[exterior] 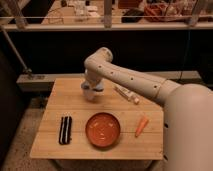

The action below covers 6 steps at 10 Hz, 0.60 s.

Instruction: Place the white sponge in the ceramic cup

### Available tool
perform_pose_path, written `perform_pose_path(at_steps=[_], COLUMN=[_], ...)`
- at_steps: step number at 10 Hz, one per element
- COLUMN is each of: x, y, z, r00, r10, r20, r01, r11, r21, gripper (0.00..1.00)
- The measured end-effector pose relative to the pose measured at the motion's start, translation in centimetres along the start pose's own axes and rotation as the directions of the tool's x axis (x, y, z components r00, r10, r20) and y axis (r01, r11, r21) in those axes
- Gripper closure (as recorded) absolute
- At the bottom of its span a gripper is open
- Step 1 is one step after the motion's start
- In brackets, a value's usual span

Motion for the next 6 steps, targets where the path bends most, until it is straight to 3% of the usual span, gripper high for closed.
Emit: perform_pose_path(at_steps=[2,5,6], x=[0.19,-0.60,-0.49], y=[-0.05,-0.64,-0.50], z=[-0.05,0.16,0.16], r00=[1.000,1.000,1.000], r10=[0.002,-0.028,-0.028], r20=[-0.001,-0.001,-0.002], r01=[-0.002,0.028,0.028], r11=[1.000,1.000,1.000], r21=[0.005,0.006,0.007], gripper=[0.48,0.74,0.79])
